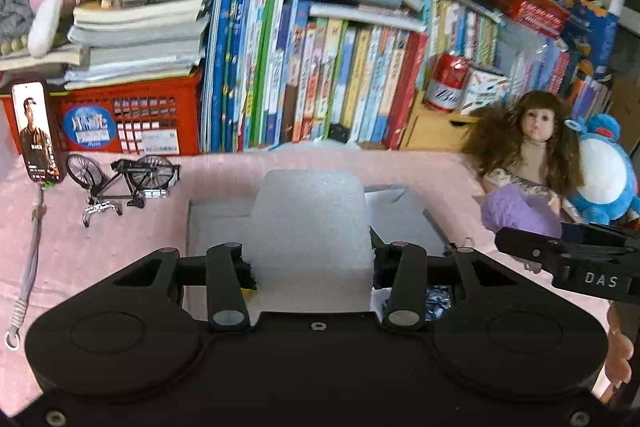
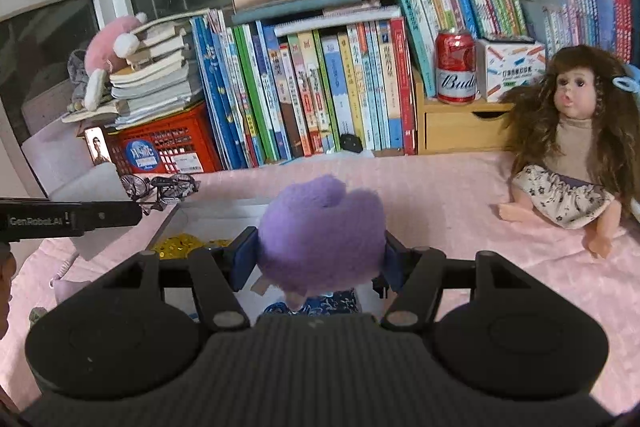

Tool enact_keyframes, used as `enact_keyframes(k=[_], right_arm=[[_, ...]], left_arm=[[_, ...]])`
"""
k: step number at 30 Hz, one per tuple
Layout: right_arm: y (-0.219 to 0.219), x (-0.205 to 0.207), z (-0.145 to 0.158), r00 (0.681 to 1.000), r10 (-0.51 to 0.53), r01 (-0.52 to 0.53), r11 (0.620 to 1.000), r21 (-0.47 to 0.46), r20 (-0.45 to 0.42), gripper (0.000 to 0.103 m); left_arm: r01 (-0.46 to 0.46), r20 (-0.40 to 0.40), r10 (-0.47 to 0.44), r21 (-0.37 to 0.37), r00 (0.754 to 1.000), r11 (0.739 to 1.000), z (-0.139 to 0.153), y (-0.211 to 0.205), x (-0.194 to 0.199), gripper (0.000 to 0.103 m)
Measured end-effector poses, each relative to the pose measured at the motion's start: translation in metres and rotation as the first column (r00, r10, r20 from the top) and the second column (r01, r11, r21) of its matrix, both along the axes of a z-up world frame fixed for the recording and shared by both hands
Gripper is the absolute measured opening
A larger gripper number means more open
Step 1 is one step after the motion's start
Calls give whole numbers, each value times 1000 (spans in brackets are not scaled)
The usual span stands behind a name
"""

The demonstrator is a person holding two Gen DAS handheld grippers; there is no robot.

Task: Organize soft objects
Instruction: 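Carry the foam block with the left tool while the right tool carries the purple heart to the tray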

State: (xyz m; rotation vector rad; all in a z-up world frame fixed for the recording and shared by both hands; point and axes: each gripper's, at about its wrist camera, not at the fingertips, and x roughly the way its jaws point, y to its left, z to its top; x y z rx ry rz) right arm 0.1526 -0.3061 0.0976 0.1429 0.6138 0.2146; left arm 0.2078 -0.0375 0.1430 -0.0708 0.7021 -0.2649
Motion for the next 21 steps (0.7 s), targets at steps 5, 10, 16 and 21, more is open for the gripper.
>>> enact_keyframes(k=[5,10,16,21], right_arm=[[2,30,-4,997,7,-6,1000,9,-81,66],[5,53,-11,990,-2,4,1000,13,-141,66],[13,77,-19,979,-6,6,1000,0,-203,66],[24,99,-30,965,4,-5,1000,-2,-263,66]], left_arm=[[-18,-91,20,23,996,1000,-15,-1,33,42],[-23,-173,27,26,984,999,-29,-1,58,42],[-40,-231,47,34,972,999,-41,-1,84,42],[-29,-275,41,47,960,998,-50,-7,104,42]])
